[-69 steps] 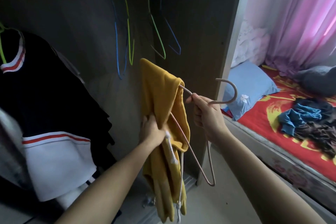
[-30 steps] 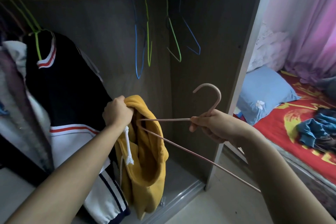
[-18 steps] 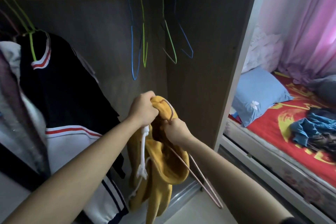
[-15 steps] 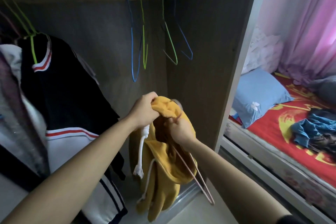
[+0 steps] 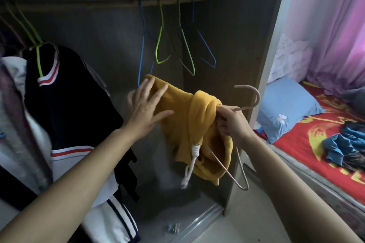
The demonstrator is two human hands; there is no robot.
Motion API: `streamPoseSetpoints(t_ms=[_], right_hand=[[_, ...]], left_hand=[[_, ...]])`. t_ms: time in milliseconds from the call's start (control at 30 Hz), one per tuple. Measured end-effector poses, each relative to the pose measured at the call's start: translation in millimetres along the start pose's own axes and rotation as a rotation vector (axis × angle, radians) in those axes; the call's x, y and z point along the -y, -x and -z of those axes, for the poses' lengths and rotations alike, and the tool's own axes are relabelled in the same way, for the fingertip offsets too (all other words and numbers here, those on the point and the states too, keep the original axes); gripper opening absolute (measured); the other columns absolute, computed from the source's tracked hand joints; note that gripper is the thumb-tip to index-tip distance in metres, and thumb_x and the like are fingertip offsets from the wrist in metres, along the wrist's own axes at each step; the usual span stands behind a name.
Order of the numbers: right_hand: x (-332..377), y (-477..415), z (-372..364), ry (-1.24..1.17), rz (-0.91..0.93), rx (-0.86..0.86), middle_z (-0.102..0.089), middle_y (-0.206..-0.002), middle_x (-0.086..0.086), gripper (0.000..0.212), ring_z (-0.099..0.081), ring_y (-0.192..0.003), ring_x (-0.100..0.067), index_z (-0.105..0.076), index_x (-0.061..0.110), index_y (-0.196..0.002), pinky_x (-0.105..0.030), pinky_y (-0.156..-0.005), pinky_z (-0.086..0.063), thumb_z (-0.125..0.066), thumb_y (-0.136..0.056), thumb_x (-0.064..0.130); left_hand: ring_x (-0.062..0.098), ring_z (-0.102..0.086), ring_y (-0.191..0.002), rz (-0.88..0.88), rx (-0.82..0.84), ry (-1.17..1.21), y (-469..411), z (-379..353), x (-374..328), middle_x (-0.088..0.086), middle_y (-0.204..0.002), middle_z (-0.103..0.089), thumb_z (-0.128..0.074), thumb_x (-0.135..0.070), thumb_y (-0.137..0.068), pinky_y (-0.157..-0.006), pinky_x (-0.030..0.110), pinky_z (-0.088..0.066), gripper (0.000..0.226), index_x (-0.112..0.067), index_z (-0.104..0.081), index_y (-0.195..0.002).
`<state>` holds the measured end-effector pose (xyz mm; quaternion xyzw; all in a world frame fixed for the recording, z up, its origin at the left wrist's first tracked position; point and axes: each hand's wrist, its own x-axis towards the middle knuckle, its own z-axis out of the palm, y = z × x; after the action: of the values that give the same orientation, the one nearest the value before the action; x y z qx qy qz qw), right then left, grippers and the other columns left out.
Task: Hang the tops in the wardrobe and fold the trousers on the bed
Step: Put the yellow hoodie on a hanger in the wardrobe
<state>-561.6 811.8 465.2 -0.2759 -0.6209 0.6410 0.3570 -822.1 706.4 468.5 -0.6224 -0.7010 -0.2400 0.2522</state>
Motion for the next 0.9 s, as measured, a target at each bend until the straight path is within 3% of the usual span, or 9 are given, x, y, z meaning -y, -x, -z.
streamPoseSetpoints(t_ms=[67,167,300,367,533,667,733,800,900], right_hand=[[5,-1,4,0.02,0.008,0.004,-0.036,-0.052,0.001,0.048,-0.029,-0.043,-0.01,-0.046,0.023,-0.052,-0.021,-0.043,-0.026,-0.052,-0.1,0.025],[6,-1,9,0.118,0.025,0.045,-0.038,-0.052,0.0,0.046,-0.032,-0.043,-0.01,-0.05,0.022,-0.053,-0.019,-0.043,-0.029,-0.053,-0.099,0.025],[1,-3,20,0.368,0.057,0.087,-0.053,-0.058,-0.001,0.037,-0.051,-0.05,-0.012,-0.058,0.013,-0.067,-0.015,-0.051,-0.043,-0.052,-0.099,0.031],[-2,-2,28,0.463,0.083,0.067,-0.067,-0.069,0.009,0.031,-0.067,-0.066,-0.012,-0.069,0.023,-0.078,-0.011,-0.057,-0.049,-0.053,-0.099,0.04],[-35,10,68,0.633,0.134,-0.067,-0.067,-0.077,0.017,0.034,-0.067,-0.075,-0.005,-0.07,0.04,-0.087,-0.018,-0.064,-0.052,-0.043,-0.095,0.059],[-69,11,74,0.719,0.075,-0.162,-0.068,-0.088,0.019,0.026,-0.067,-0.084,-0.008,-0.066,0.039,-0.09,-0.026,-0.076,-0.058,-0.044,-0.098,0.051],[-77,9,63,0.753,0.079,-0.108,-0.067,-0.083,0.02,0.026,-0.067,-0.08,-0.005,-0.064,0.044,-0.085,-0.025,-0.071,-0.058,-0.044,-0.099,0.052],[-83,5,50,0.755,0.105,-0.043,-0.067,-0.083,0.022,0.025,-0.066,-0.08,-0.004,-0.063,0.047,-0.083,-0.023,-0.068,-0.058,-0.044,-0.099,0.052],[-88,2,36,0.697,0.156,-0.016,-0.065,-0.082,0.022,0.023,-0.065,-0.078,-0.006,-0.064,0.049,-0.089,-0.019,-0.061,-0.052,-0.044,-0.1,0.05]], left_hand=[[0.032,-0.043,-0.131,-0.108,-0.036,-0.052,-6,3,-7,0.013,-0.135,-0.05,-0.04,-0.07,-0.088,-0.106,0.056,-0.028,0.071,-0.029,-0.044,-0.146],[0.032,-0.047,-0.109,-0.229,-0.136,-0.122,-12,0,-19,0.016,-0.113,-0.053,-0.053,-0.06,-0.088,-0.099,0.052,-0.034,0.061,-0.025,-0.053,-0.139],[0.033,-0.061,-0.085,-0.312,0.037,0.003,-18,-8,-36,0.005,-0.088,-0.059,-0.052,-0.036,-0.092,-0.073,0.04,-0.042,0.023,-0.016,-0.063,-0.094],[0.031,-0.064,-0.079,-0.199,0.164,0.094,-10,-16,-34,-0.001,-0.084,-0.058,-0.054,-0.037,-0.094,-0.06,0.035,-0.04,0.018,-0.02,-0.058,-0.092],[0.024,-0.06,-0.072,0.046,0.193,0.431,10,-36,-17,-0.001,-0.072,-0.056,-0.041,-0.059,-0.089,-0.063,0.04,-0.046,0.047,-0.015,-0.053,-0.078],[0.023,-0.066,-0.095,0.2,0.368,0.459,7,-40,-24,-0.007,-0.097,-0.068,-0.054,-0.049,-0.083,-0.083,0.043,-0.051,0.025,-0.032,-0.057,-0.101],[0.02,-0.063,-0.1,0.31,0.502,0.554,4,-38,-40,-0.01,-0.104,-0.066,-0.051,-0.052,-0.074,-0.088,0.042,-0.049,0.033,-0.036,-0.051,-0.103],[0.015,-0.062,-0.094,0.378,0.557,0.62,0,-35,-57,-0.014,-0.1,-0.062,-0.05,-0.069,-0.069,-0.078,0.036,-0.046,0.045,-0.037,-0.045,-0.101],[0.009,-0.057,-0.082,0.479,0.436,0.498,-6,-27,-73,-0.015,-0.093,-0.056,-0.055,-0.093,-0.055,-0.067,0.03,-0.047,0.081,-0.033,-0.042,-0.107]])
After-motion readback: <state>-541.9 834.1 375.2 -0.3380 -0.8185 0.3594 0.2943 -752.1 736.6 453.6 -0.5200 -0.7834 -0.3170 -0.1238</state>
